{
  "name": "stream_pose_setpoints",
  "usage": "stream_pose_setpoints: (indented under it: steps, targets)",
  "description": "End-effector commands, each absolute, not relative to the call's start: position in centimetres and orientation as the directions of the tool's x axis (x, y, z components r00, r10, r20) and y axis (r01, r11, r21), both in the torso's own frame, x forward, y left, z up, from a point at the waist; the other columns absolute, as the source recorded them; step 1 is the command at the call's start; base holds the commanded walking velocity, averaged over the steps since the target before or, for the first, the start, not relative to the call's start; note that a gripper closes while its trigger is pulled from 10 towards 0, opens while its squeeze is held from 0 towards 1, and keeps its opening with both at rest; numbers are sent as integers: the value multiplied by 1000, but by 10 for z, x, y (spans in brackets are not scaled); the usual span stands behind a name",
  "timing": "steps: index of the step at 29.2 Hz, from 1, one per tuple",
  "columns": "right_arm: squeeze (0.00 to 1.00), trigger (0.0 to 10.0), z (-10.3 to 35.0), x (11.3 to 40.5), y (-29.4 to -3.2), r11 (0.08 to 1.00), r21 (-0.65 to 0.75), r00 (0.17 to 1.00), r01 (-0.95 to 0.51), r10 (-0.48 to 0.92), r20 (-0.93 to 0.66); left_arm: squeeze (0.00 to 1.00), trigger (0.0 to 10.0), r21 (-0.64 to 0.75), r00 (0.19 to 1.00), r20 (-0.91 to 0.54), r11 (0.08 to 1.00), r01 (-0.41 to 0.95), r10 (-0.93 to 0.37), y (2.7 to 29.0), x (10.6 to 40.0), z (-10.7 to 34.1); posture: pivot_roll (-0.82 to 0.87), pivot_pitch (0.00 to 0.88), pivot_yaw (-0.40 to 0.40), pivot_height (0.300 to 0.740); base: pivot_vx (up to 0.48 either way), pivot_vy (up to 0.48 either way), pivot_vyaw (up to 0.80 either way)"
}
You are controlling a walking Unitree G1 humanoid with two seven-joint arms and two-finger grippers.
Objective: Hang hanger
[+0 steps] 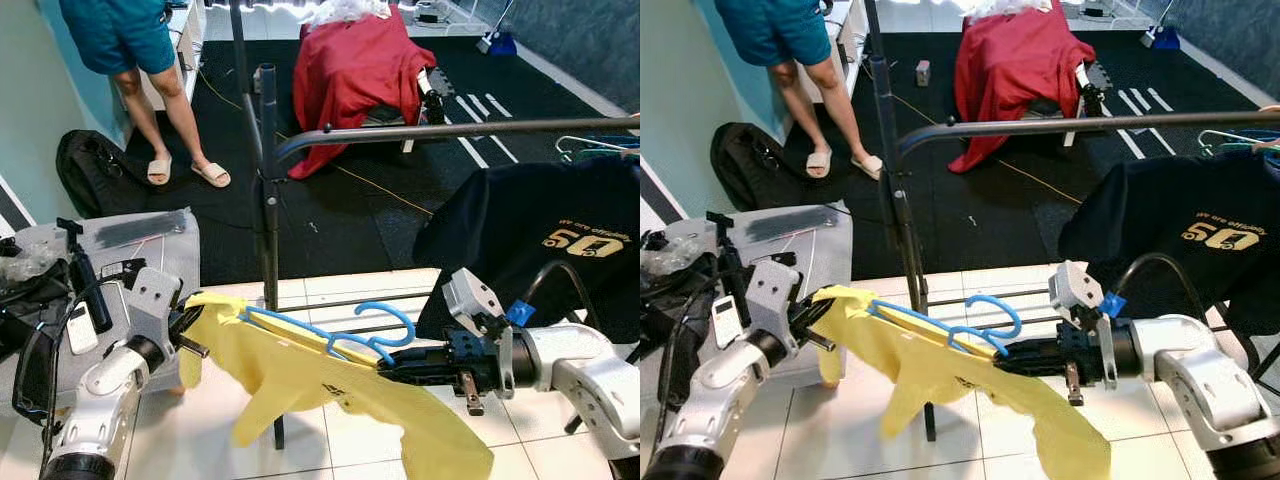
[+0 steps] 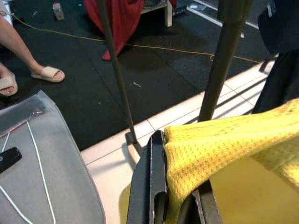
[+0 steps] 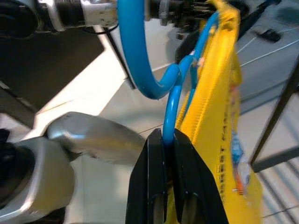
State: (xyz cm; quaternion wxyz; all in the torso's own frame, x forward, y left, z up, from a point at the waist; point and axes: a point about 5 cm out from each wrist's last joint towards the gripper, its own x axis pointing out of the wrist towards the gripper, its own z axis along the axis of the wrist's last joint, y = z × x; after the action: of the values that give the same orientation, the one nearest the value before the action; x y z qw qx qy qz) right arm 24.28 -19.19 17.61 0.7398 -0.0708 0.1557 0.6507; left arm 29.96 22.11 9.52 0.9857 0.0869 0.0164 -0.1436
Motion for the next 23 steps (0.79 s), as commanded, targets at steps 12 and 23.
stream_pose_setpoints:
  steps: [12,23]
  targets:
    - [0,10000,191,237,-215,130,118,79,-984,927,-366,0,0,222,976,-217,974,35,14,270,288,72,-101,99,-6,740,0,0,0]
    - [0,10000,205,262,-208,266,-62,273,-962,926,-260,0,0,190,912,-405,969,156,-67,248,281,41,-95,100,-6,740,0,0,0]
